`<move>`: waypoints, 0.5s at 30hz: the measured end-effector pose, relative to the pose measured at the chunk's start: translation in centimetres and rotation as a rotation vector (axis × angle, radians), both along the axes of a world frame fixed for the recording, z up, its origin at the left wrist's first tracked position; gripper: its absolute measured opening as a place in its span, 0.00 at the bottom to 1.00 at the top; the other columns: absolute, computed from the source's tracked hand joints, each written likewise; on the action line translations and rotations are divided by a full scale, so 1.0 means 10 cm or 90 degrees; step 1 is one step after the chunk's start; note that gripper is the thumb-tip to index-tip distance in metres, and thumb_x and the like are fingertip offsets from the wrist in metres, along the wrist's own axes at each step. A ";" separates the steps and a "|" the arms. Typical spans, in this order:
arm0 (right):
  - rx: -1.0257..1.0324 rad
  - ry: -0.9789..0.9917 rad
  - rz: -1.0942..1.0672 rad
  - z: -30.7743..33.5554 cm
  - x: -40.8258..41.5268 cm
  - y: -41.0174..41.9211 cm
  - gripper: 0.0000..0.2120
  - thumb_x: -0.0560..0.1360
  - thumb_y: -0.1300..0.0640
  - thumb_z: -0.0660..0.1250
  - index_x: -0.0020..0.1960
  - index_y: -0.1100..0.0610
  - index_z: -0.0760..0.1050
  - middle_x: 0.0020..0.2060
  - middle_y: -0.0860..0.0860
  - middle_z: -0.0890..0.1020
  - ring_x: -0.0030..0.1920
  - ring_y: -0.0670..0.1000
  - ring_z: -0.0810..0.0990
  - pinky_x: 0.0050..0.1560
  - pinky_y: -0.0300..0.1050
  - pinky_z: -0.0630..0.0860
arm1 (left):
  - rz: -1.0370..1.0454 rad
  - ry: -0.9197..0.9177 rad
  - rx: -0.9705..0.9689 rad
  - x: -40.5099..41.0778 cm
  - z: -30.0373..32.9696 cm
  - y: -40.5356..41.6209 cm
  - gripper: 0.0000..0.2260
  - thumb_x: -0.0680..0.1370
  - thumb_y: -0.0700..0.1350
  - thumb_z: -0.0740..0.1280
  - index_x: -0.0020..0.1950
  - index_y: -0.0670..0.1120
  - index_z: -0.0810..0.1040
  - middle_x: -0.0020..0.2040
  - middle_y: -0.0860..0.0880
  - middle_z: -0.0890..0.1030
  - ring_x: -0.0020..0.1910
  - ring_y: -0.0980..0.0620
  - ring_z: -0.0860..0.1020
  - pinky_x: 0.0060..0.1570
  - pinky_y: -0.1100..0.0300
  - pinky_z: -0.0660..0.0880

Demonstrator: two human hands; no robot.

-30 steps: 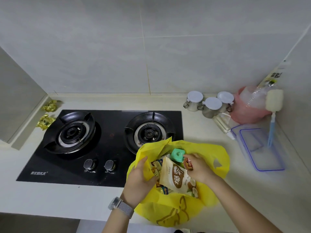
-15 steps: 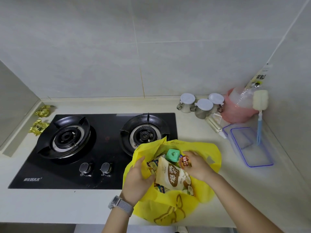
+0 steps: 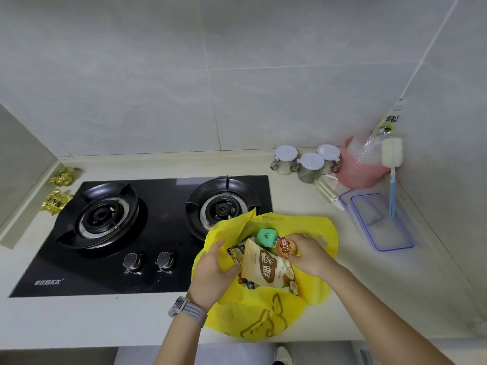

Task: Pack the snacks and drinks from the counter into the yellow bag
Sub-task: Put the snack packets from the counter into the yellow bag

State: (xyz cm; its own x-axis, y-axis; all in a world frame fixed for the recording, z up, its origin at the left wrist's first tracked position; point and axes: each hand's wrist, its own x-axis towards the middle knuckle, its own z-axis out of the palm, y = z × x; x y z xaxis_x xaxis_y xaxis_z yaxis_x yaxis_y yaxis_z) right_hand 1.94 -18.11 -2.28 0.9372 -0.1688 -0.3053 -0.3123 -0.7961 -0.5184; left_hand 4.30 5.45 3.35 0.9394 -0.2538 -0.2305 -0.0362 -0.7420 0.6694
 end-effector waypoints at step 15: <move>0.013 -0.089 -0.057 0.19 -0.35 0.20 0.21 0.72 0.59 0.67 0.65 0.54 0.73 0.58 0.56 0.78 0.59 0.54 0.76 0.58 0.42 0.72 | -0.036 -0.053 -0.054 -0.14 -0.07 0.24 0.29 0.72 0.45 0.70 0.71 0.56 0.64 0.59 0.44 0.67 0.52 0.56 0.62 0.50 0.68 0.63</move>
